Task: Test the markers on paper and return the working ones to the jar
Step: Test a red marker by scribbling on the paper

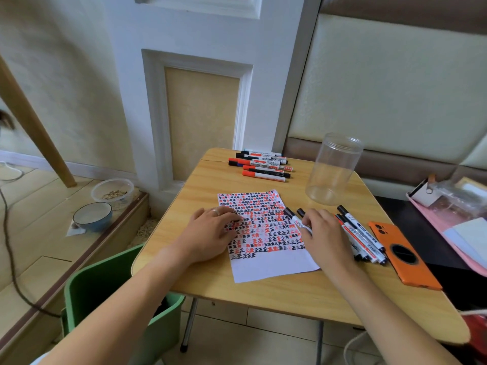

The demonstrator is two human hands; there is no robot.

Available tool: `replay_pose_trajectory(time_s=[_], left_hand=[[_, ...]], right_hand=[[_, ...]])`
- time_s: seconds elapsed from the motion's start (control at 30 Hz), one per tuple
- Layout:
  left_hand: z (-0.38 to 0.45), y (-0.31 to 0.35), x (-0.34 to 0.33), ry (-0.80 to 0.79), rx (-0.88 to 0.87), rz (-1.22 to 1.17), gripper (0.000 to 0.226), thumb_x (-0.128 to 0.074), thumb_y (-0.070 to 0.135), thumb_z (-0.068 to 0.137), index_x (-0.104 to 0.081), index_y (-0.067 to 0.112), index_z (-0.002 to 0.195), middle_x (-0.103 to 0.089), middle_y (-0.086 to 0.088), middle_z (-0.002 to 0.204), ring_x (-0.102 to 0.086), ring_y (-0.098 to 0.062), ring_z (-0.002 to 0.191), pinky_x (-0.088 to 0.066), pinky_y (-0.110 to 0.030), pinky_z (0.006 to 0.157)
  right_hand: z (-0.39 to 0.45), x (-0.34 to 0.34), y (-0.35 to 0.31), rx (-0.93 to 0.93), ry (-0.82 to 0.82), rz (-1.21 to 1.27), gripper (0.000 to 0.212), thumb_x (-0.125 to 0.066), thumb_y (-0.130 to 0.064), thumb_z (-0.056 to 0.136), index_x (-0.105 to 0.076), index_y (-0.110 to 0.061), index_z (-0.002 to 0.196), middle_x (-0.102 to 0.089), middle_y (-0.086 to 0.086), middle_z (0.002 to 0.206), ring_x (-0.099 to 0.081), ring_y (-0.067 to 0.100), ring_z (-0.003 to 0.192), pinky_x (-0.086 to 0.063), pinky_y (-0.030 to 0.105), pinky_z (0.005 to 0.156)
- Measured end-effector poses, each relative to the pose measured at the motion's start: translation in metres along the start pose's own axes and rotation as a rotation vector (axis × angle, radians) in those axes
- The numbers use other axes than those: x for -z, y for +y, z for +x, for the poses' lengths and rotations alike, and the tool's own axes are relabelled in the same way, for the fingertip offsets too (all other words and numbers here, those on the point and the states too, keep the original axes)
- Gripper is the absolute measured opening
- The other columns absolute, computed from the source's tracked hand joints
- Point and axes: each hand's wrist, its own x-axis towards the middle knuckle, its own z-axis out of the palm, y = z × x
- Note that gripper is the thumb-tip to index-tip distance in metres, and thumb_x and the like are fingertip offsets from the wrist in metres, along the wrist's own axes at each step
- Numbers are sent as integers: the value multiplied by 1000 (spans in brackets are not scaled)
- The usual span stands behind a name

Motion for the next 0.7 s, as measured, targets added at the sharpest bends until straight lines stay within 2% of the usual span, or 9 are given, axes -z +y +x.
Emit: replay_pose_trajectory(time_s=[0.17,0.23,0.3,0.37,0.47,0.53,0.7], left_hand=[[1,-5,1,-13,18,-16,43,-48,42,102,-48,42,145,-39,16,157,-38,-8,142,-10,-48,123],[3,-7,0,-12,20,-28,43,-49,43,101,-49,42,144,-40,16,156,-38,-7,142,-11,-49,123],[4,-8,0,-7,22,-34,43,-50,44,100,-50,42,143,-41,15,155,-38,-7,142,-11,-49,122],[5,-8,1,-6,29,-43,44,-51,43,99,-51,42,142,-41,14,155,-38,-8,141,-12,-48,121],[8,-9,2,-1,39,-42,43,-50,45,99,-52,42,142,-42,14,154,-40,-8,140,-11,-48,121],[10,-9,2,-1,49,-37,43,-50,44,99,-52,42,142,-42,13,154,-40,-8,139,-10,-49,123],[18,-11,2,29,80,-18,42,-50,44,100,-51,39,142,-41,11,155,-41,-11,140,-7,-51,124]], right_hand=[[2,1,3,-64,38,-100,7,-65,-11,91,-60,-13,87,-56,2,86,-47,22,77,-25,28,54],[2,1,3,-92,40,-98,5,-65,-11,92,-60,-13,89,-56,2,88,-49,22,79,-27,28,55],[3,2,-1,-88,54,-78,5,-66,-12,91,-63,-12,94,-58,3,92,-53,24,85,-32,28,61],[5,2,-7,6,31,18,6,-66,-15,93,-63,-13,98,-59,1,97,-55,23,93,-36,30,68],[4,-4,-20,206,-146,192,18,-60,-31,99,-64,-20,112,-58,-9,112,-50,12,109,-43,29,86],[1,-11,-27,304,-253,217,28,-52,-42,100,-63,-25,120,-56,-14,120,-49,8,115,-45,31,95],[-1,-23,-35,329,-222,186,28,-47,-47,103,-61,-32,122,-53,-21,122,-47,3,116,-47,31,95]])
